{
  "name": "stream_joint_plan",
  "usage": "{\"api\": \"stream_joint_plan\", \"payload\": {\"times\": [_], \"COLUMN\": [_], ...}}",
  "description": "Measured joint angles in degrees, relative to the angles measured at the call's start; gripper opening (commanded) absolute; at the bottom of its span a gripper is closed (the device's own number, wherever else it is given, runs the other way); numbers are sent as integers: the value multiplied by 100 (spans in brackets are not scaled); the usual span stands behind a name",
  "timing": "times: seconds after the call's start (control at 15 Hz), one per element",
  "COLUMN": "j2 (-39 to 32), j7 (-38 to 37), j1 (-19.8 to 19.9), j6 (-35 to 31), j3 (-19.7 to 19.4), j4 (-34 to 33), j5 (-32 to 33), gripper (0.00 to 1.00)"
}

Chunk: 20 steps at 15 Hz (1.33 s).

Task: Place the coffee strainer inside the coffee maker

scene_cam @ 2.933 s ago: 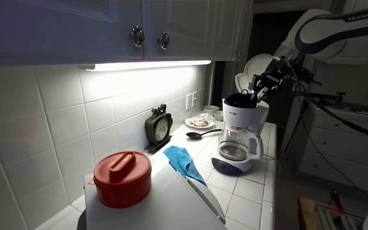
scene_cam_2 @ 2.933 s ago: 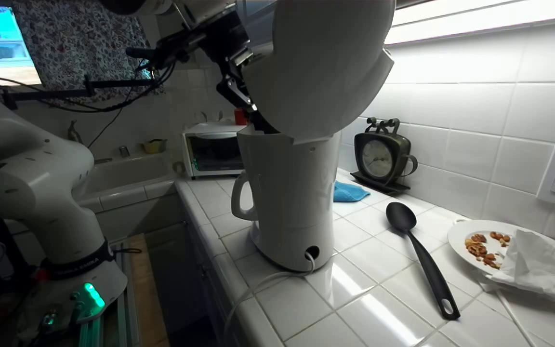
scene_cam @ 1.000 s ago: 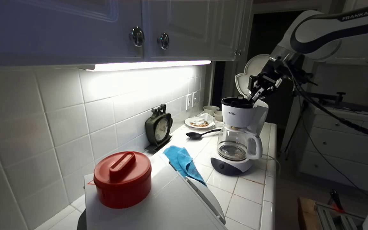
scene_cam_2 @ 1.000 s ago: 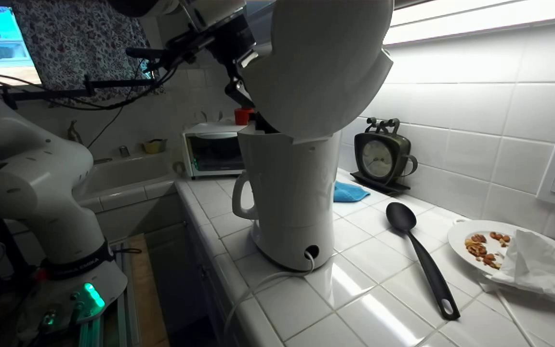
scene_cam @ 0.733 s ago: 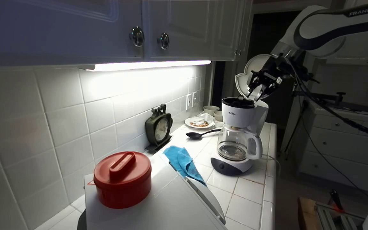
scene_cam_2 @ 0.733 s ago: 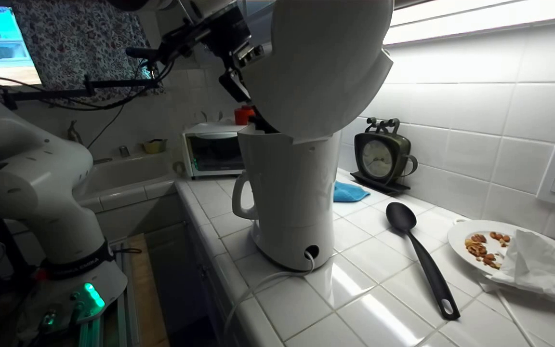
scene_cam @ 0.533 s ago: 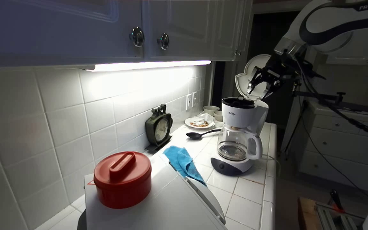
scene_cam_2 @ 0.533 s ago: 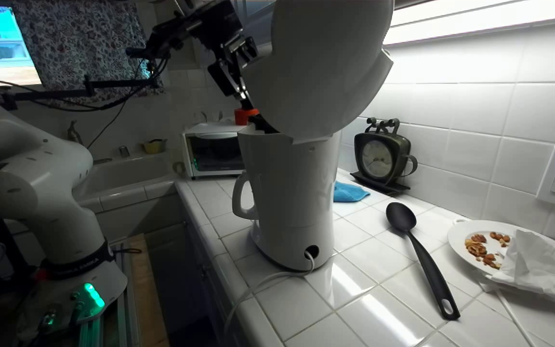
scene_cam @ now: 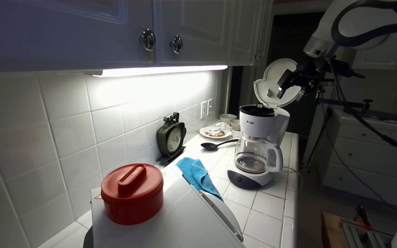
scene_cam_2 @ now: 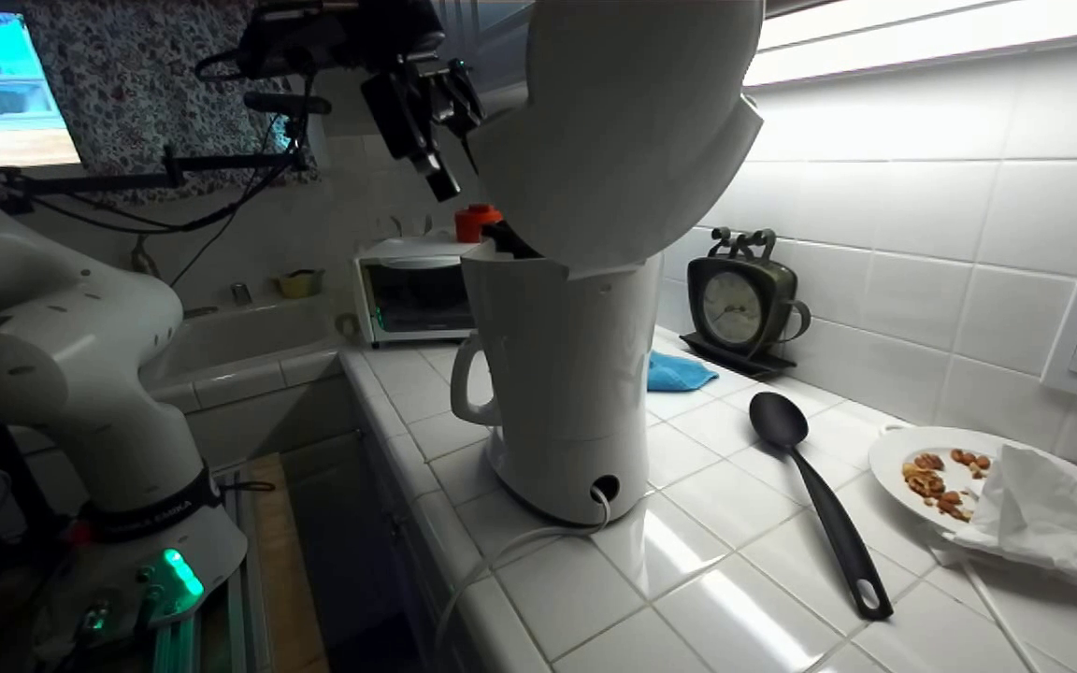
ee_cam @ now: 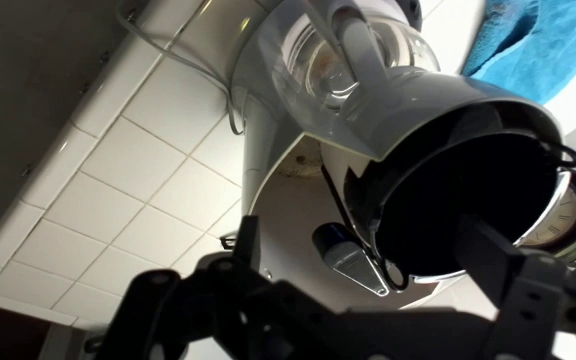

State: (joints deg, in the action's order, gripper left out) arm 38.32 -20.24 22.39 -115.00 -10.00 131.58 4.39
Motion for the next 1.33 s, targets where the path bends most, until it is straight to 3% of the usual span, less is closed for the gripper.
{"api": "stream_joint_plan", "payload": {"times": [0.8,1.33], "j2": [503,725], "j7": [850,1303], "j1": [137,149], "j6": [-20,-985], "j3": [50,-458], "j4": [-148,190], "j5": [1720,1951], "gripper": [100,100]}}
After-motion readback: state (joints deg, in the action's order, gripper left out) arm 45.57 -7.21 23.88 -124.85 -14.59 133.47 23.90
